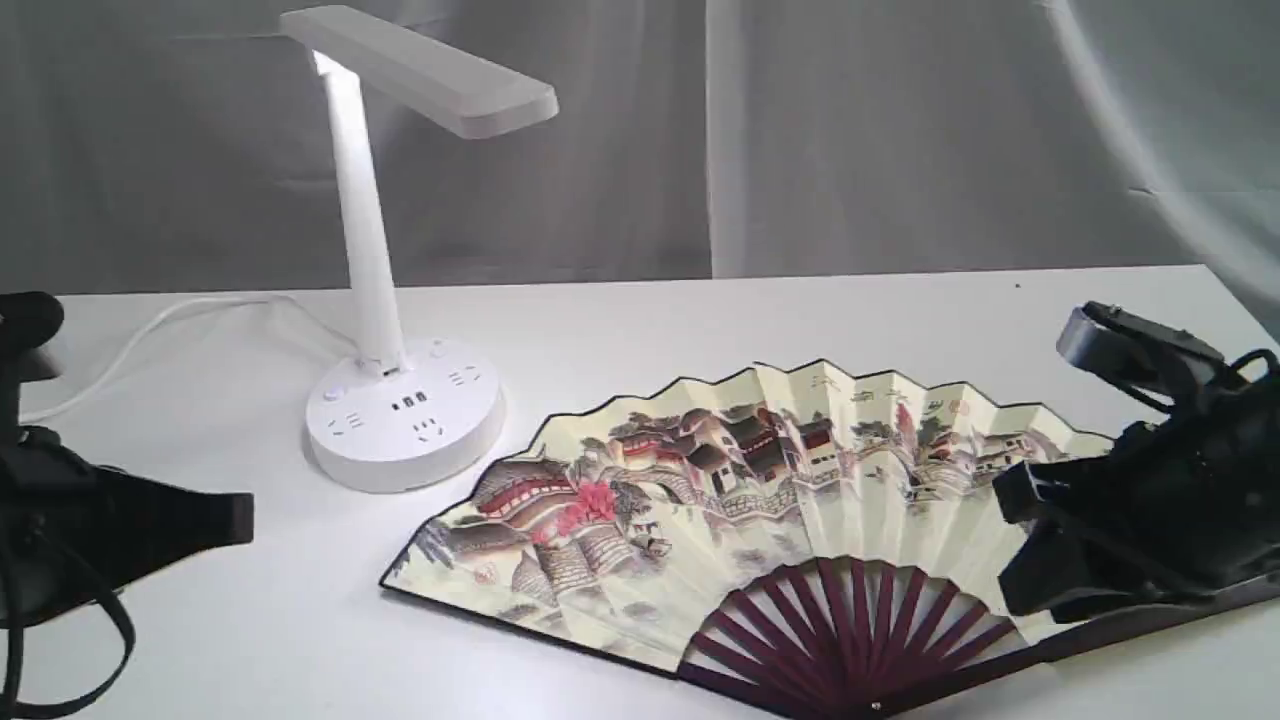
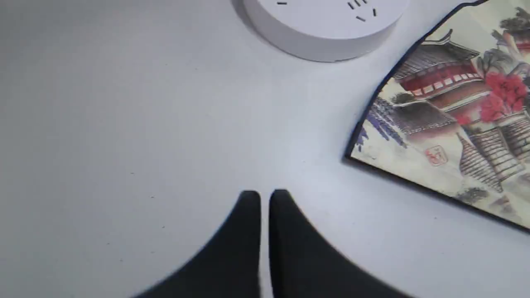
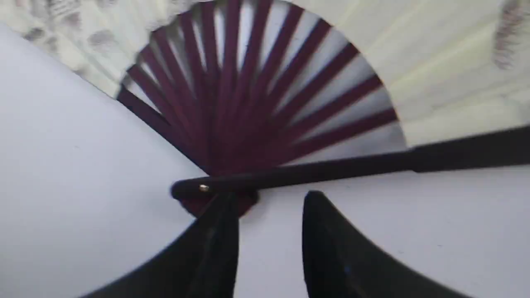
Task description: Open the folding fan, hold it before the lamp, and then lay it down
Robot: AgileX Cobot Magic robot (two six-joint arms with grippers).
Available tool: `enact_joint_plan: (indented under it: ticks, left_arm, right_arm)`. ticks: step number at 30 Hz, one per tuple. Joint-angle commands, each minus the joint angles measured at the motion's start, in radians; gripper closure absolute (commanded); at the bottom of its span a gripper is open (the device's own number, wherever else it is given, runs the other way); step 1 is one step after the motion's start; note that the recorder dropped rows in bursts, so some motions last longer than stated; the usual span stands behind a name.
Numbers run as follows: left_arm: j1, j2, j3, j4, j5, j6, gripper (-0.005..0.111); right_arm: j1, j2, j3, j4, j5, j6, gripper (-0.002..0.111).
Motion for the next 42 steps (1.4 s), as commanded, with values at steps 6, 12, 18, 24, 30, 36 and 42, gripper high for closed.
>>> enact_joint_plan:
  ticks: [6, 12, 18, 24, 30, 36, 42]
  left_arm:
    - [0.003, -0.026, -0.038, -0.055, 0.19, 0.147, 0.107]
    - [0.05, -0.026, -0.158, -0.238, 0.236, 0.377, 0.107]
    - [0.222, -0.026, -0.192, -0.479, 0.247, 0.663, 0.107]
    - [0.413, -0.026, -0.19, -0.654, 0.276, 0.786, 0.107]
    - [0.458, -0.026, -0.19, -0.651, 0.302, 0.789, 0.107]
    - [0.458, -0.026, -0.189, -0.605, 0.336, 0.787, 0.107]
    - [0.458, -0.026, -0.189, -0.593, 0.343, 0.786, 0.107]
  right_arm:
    - [0.067, -0.05, -0.084, -0.409, 0.029, 0.359, 0.085]
    - [0.067, -0.095, -0.084, -0.499, 0.054, 0.397, 0.09]
    - [0.067, -0.127, -0.084, -0.496, 0.095, 0.399, 0.09]
    - [0.067, -0.153, -0.07, -0.496, 0.103, 0.399, 0.092]
    - [0.067, -0.153, -0.056, -0.52, 0.105, 0.399, 0.098]
    - [0.067, -0.153, -0.054, -0.522, 0.094, 0.399, 0.106]
    - [0.067, -0.153, -0.054, -0.549, 0.081, 0.413, 0.108]
